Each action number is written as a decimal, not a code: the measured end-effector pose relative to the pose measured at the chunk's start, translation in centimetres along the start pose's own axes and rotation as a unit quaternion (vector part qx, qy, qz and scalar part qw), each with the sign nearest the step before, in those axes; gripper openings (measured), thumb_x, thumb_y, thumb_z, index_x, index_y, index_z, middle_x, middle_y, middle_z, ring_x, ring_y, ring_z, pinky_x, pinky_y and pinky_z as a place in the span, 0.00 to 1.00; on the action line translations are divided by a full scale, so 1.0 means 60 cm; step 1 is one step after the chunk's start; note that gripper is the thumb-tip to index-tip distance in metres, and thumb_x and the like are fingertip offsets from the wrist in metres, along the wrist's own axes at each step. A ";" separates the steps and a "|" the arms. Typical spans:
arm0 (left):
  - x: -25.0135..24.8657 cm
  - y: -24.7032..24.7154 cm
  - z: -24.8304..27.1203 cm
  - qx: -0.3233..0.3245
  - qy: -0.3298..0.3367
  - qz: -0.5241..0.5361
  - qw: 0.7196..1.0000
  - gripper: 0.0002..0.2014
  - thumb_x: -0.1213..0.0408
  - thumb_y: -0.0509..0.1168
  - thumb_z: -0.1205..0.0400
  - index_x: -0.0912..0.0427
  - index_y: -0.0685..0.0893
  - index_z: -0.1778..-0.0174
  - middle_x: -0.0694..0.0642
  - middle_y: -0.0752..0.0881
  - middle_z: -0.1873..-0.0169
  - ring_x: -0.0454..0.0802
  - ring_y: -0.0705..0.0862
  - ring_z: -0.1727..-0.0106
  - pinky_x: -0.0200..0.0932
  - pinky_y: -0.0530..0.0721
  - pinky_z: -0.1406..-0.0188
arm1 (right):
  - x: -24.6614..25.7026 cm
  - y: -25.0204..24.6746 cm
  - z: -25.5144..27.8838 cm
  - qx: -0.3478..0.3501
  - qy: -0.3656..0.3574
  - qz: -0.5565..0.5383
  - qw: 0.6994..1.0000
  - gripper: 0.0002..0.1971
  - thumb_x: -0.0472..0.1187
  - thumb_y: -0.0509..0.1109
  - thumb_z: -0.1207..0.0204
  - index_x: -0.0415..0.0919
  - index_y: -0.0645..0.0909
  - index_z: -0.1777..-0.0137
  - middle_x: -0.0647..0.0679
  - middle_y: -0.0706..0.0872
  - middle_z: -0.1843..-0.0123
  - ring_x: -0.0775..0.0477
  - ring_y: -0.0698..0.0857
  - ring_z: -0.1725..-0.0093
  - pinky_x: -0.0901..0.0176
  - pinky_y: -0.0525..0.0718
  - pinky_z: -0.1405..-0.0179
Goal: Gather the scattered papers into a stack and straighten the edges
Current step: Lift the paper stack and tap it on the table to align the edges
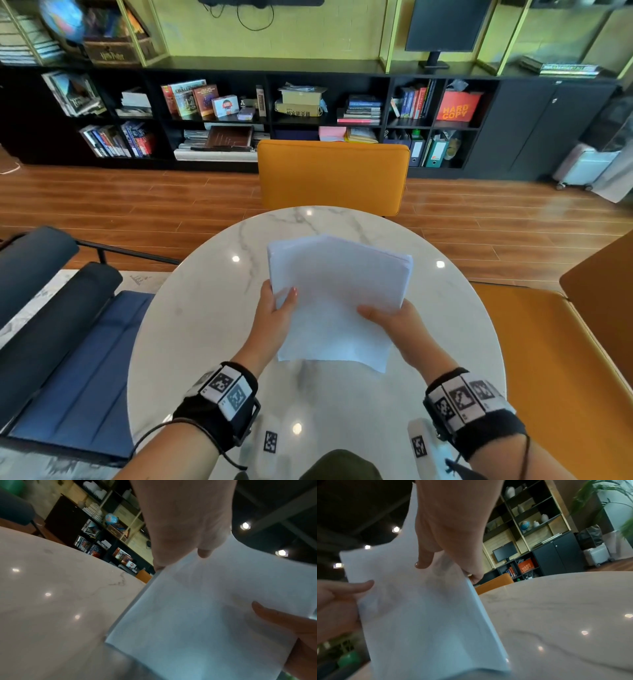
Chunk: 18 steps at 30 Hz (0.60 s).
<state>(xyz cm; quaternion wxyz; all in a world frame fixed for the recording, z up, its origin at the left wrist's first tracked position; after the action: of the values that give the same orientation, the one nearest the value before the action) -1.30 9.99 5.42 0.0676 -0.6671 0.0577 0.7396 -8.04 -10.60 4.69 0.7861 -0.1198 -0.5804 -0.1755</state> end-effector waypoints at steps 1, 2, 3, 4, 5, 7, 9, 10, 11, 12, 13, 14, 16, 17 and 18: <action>0.012 0.001 0.003 0.012 -0.012 -0.015 1.000 0.12 0.63 0.59 0.15 0.50 0.72 0.36 0.51 0.83 0.41 0.46 0.84 0.42 0.38 0.82 0.53 | -0.014 0.001 0.002 0.000 0.011 0.014 1.000 0.16 0.33 0.81 0.35 0.36 0.86 0.47 0.38 0.91 0.47 0.39 0.90 0.50 0.45 0.88 0.48; 0.023 0.001 0.006 0.017 -0.016 -0.031 0.999 0.12 0.63 0.58 0.14 0.51 0.72 0.35 0.51 0.83 0.41 0.45 0.84 0.43 0.37 0.82 0.54 | -0.024 0.002 0.004 -0.004 0.019 0.018 1.000 0.13 0.33 0.80 0.35 0.39 0.86 0.50 0.38 0.91 0.46 0.40 0.90 0.50 0.45 0.88 0.48; 0.031 0.002 0.008 0.011 -0.016 -0.043 0.999 0.11 0.63 0.57 0.14 0.52 0.73 0.36 0.51 0.84 0.42 0.44 0.85 0.44 0.36 0.82 0.55 | -0.031 0.001 0.004 -0.010 0.022 0.014 1.000 0.11 0.33 0.80 0.34 0.41 0.86 0.52 0.37 0.91 0.46 0.40 0.89 0.51 0.45 0.87 0.48; 0.034 0.003 0.008 -0.003 -0.010 -0.047 0.999 0.10 0.64 0.57 0.14 0.51 0.73 0.37 0.50 0.85 0.45 0.44 0.85 0.46 0.36 0.81 0.56 | -0.034 -0.002 0.003 -0.012 0.023 0.009 1.000 0.10 0.33 0.79 0.33 0.42 0.86 0.53 0.37 0.90 0.46 0.41 0.89 0.53 0.47 0.87 0.49; 0.033 0.003 0.008 -0.020 -0.002 -0.054 0.998 0.09 0.65 0.56 0.14 0.51 0.73 0.39 0.47 0.84 0.48 0.44 0.85 0.48 0.34 0.80 0.57 | -0.033 -0.003 0.001 -0.011 0.021 0.009 1.000 0.10 0.34 0.79 0.33 0.42 0.86 0.53 0.38 0.90 0.46 0.43 0.89 0.53 0.51 0.88 0.52; 0.020 0.005 0.003 -0.045 0.028 -0.086 0.995 0.08 0.67 0.56 0.14 0.52 0.73 0.42 0.43 0.82 0.53 0.45 0.83 0.50 0.31 0.77 0.59 | -0.027 -0.008 -0.003 0.002 0.011 0.023 1.000 0.12 0.34 0.80 0.34 0.42 0.86 0.51 0.41 0.91 0.46 0.46 0.89 0.52 0.59 0.87 0.57; -0.001 0.002 -0.005 -0.049 0.063 -0.141 0.987 0.08 0.67 0.57 0.15 0.53 0.74 0.42 0.47 0.82 0.52 0.48 0.82 0.49 0.34 0.78 0.56 | -0.016 -0.014 -0.010 0.004 -0.012 0.037 0.999 0.18 0.34 0.79 0.33 0.40 0.84 0.44 0.42 0.90 0.43 0.44 0.89 0.46 0.59 0.87 0.54; -0.013 -0.001 -0.010 -0.044 0.077 -0.170 0.981 0.08 0.67 0.57 0.15 0.54 0.75 0.41 0.49 0.82 0.50 0.49 0.82 0.48 0.38 0.78 0.53 | -0.009 -0.018 -0.014 -0.010 -0.032 0.048 0.998 0.22 0.34 0.79 0.33 0.39 0.80 0.38 0.42 0.89 0.42 0.43 0.88 0.43 0.56 0.86 0.49; -0.026 -0.004 -0.015 -0.038 0.089 -0.202 0.975 0.09 0.66 0.57 0.15 0.56 0.76 0.40 0.51 0.82 0.49 0.49 0.81 0.48 0.42 0.78 0.51 | -0.002 -0.023 -0.020 -0.036 -0.050 0.068 0.996 0.28 0.35 0.79 0.33 0.39 0.76 0.33 0.42 0.87 0.39 0.44 0.86 0.42 0.52 0.85 0.44; -0.040 -0.008 -0.020 -0.034 0.105 -0.233 0.966 0.09 0.66 0.57 0.15 0.58 0.76 0.40 0.52 0.83 0.49 0.50 0.81 0.49 0.43 0.77 0.51 | 0.008 -0.029 -0.025 -0.068 -0.065 0.093 0.991 0.34 0.37 0.79 0.32 0.41 0.70 0.27 0.42 0.84 0.37 0.44 0.83 0.41 0.50 0.82 0.39; -0.054 -0.011 -0.027 -0.034 0.125 -0.267 0.955 0.09 0.66 0.58 0.16 0.60 0.77 0.40 0.54 0.84 0.50 0.50 0.81 0.50 0.43 0.76 0.51 | 0.019 -0.035 -0.030 -0.098 -0.076 0.121 0.985 0.42 0.40 0.79 0.33 0.43 0.62 0.21 0.43 0.79 0.33 0.45 0.79 0.38 0.51 0.78 0.37; -0.069 -0.014 -0.032 -0.037 0.151 -0.303 0.940 0.09 0.66 0.58 0.16 0.61 0.78 0.41 0.56 0.85 0.50 0.52 0.82 0.51 0.44 0.75 0.52 | 0.030 -0.039 -0.033 -0.118 -0.088 0.143 0.979 0.47 0.42 0.79 0.33 0.44 0.55 0.18 0.44 0.75 0.30 0.46 0.76 0.34 0.54 0.75 0.35; -0.094 -0.013 -0.040 -0.034 0.199 -0.380 0.903 0.08 0.67 0.59 0.17 0.62 0.79 0.44 0.59 0.86 0.51 0.57 0.83 0.50 0.44 0.73 0.51 | 0.055 -0.036 -0.029 -0.120 -0.144 0.173 0.967 0.50 0.44 0.79 0.32 0.46 0.51 0.17 0.47 0.70 0.25 0.49 0.70 0.26 0.58 0.68 0.33; -0.103 -0.008 -0.041 -0.028 0.219 -0.415 0.883 0.08 0.68 0.59 0.17 0.63 0.80 0.44 0.60 0.86 0.51 0.59 0.82 0.49 0.45 0.70 0.49 | 0.069 -0.029 -0.023 -0.106 -0.179 0.182 0.961 0.48 0.44 0.79 0.32 0.48 0.54 0.17 0.49 0.70 0.25 0.51 0.70 0.26 0.60 0.67 0.33; -0.109 -0.002 -0.040 -0.017 0.240 -0.443 0.864 0.08 0.69 0.59 0.17 0.62 0.80 0.44 0.59 0.86 0.51 0.59 0.82 0.49 0.45 0.67 0.48 | 0.083 -0.021 -0.017 -0.086 -0.206 0.187 0.957 0.45 0.44 0.79 0.32 0.50 0.57 0.18 0.52 0.72 0.27 0.54 0.71 0.28 0.63 0.67 0.33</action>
<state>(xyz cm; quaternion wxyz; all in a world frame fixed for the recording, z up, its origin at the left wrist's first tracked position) 1.73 9.53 11.69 0.3609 -0.7803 -0.2418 0.4499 -6.38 -12.83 9.13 0.6553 -0.3266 -0.6796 -0.0464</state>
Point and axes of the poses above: each hand's wrist, its own z-axis away from the middle knuckle, its own y-axis out of the palm, x = y × z, the point moved 1 cm from there along -z, towards the middle knuckle
